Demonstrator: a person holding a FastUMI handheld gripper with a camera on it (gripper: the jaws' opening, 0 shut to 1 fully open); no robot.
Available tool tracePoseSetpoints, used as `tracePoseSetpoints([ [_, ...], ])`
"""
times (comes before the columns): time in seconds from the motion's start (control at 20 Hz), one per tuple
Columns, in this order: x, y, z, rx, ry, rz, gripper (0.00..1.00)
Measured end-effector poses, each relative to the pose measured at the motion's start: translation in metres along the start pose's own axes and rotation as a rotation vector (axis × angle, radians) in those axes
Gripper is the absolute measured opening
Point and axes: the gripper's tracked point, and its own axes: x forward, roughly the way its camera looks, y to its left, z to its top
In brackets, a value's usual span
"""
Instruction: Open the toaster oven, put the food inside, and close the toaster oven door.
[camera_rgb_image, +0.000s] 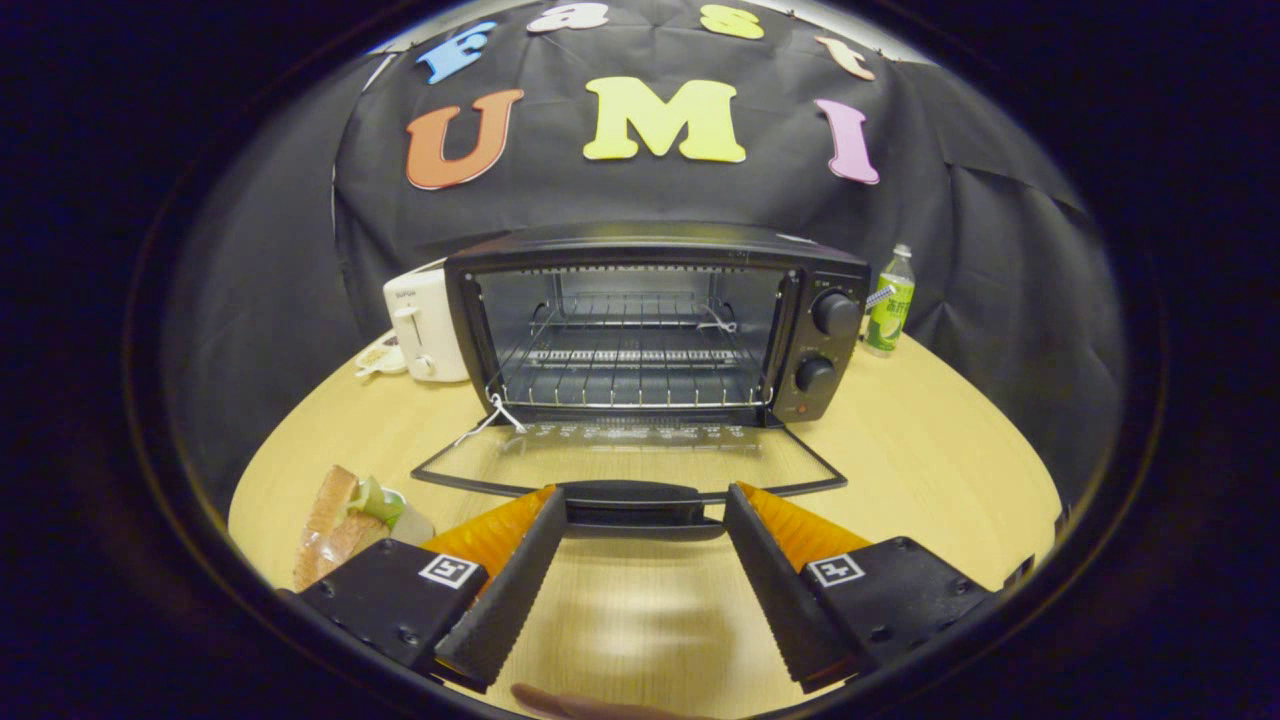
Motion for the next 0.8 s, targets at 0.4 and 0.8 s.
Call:
tracePoseSetpoints([
  [0.4,0.006,0.007,-0.030,0.063,0.130,0.031,1.00],
  [0.8,-0.033,0.017,0.004,0.099,0.106,0.122,1.00],
])
